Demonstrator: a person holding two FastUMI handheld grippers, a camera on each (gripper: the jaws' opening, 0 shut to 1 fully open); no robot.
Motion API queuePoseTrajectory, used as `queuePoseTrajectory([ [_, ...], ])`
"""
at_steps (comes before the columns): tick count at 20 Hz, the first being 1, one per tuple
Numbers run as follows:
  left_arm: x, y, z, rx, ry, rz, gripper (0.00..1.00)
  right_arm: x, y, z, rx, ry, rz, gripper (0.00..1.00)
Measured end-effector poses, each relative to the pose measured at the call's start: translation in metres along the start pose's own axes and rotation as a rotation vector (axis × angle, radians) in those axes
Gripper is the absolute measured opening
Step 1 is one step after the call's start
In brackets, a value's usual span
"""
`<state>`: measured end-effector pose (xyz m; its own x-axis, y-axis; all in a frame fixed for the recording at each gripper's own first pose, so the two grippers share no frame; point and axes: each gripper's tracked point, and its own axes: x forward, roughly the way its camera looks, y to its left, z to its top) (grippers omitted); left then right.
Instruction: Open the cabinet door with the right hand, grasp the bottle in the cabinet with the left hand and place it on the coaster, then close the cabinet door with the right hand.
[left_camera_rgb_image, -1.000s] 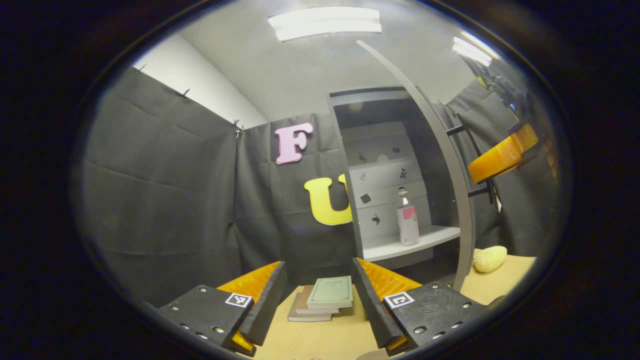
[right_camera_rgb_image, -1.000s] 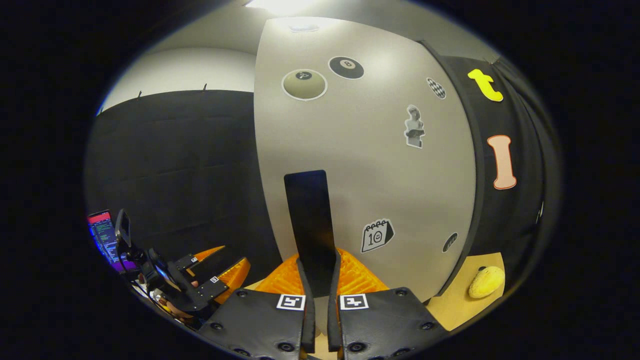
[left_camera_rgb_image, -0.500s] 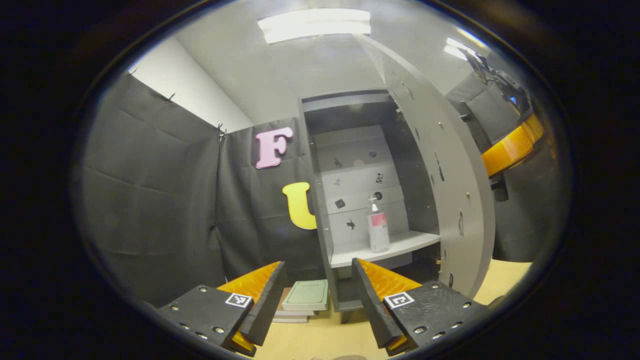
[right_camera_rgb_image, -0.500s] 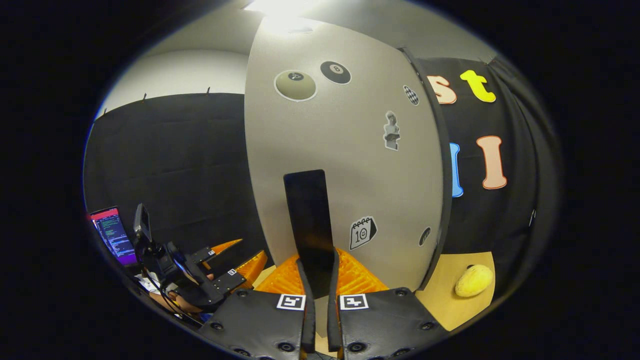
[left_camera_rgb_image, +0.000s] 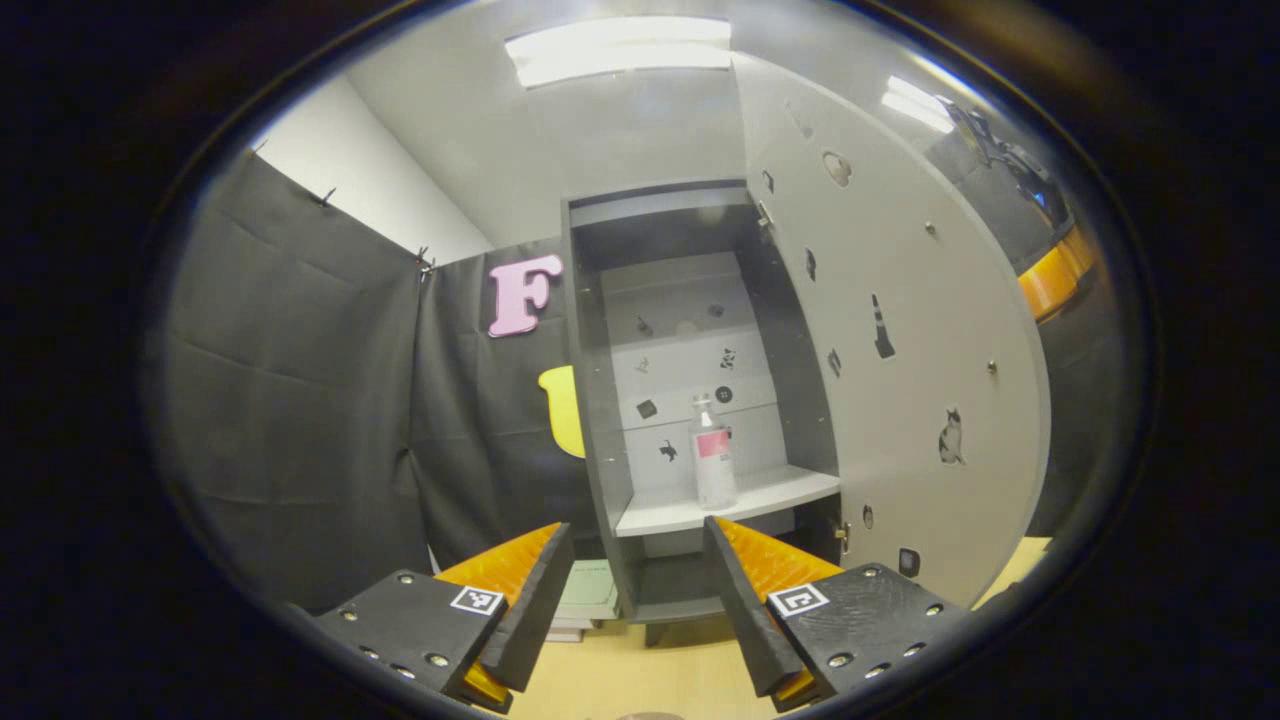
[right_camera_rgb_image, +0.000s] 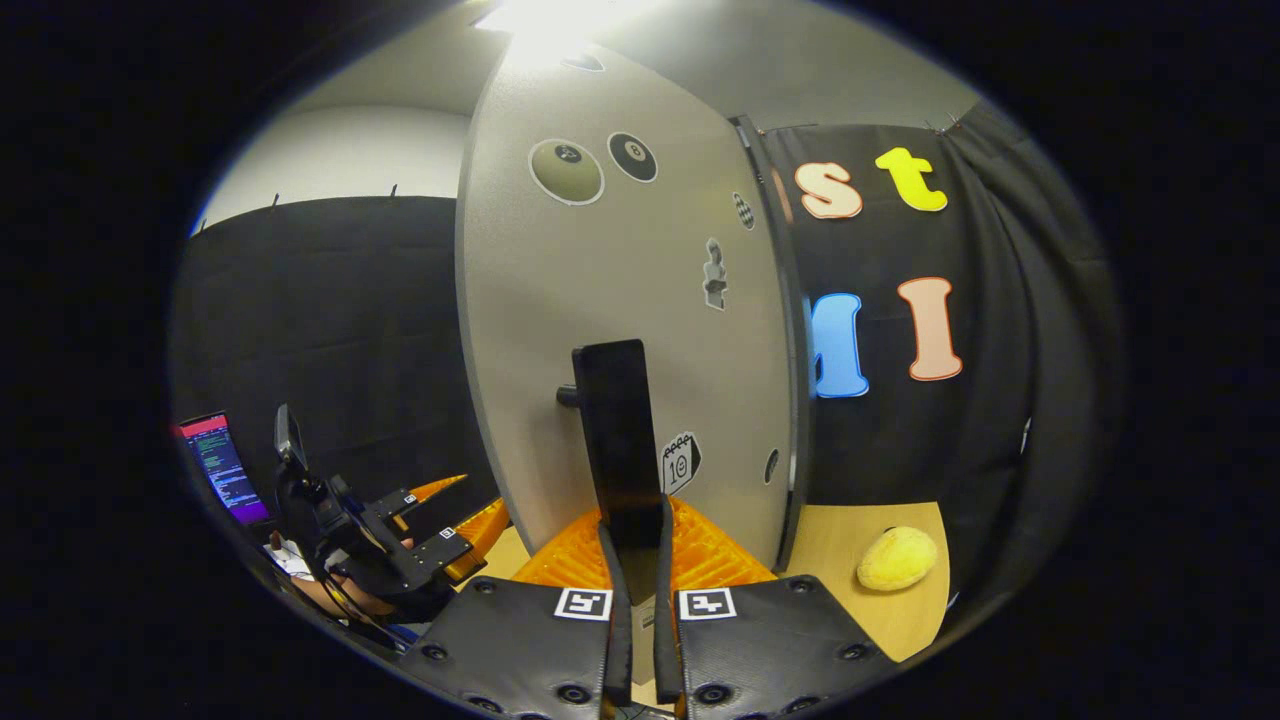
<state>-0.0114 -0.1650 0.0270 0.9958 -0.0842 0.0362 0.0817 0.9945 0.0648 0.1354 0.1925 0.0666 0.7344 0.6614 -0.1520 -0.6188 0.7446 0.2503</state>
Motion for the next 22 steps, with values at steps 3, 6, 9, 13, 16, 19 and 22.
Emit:
queuePoseTrajectory([
  [3, 0.000, -0.020, -0.001, 0.005, 0.010, -0.014, 0.78, -0.002, -0.014, 0.004, -0.027, -0.035, -0.066, 0.10],
  [6, 0.005, -0.036, 0.000, -0.002, 0.016, -0.029, 0.78, -0.005, -0.030, 0.007, -0.041, -0.062, -0.143, 0.06],
  [9, 0.011, -0.046, 0.008, 0.000, 0.006, -0.035, 0.83, -0.003, -0.025, 0.008, -0.033, -0.088, -0.117, 0.06],
  [13, 0.022, -0.055, 0.017, -0.035, 0.016, -0.061, 0.80, -0.019, -0.030, 0.009, -0.063, -0.110, -0.122, 0.17],
  [16, 0.046, -0.057, 0.025, -0.046, 0.032, -0.102, 0.80, -0.051, -0.027, 0.011, -0.026, -0.128, -0.107, 0.17],
  [19, 0.084, -0.059, 0.025, -0.046, 0.051, -0.137, 0.78, -0.081, -0.079, 0.019, -0.063, -0.168, -0.301, 0.16],
  [22, 0.133, -0.063, 0.017, -0.090, 0.074, -0.171, 0.81, -0.095, -0.114, 0.020, -0.026, -0.202, -0.464, 0.44],
])
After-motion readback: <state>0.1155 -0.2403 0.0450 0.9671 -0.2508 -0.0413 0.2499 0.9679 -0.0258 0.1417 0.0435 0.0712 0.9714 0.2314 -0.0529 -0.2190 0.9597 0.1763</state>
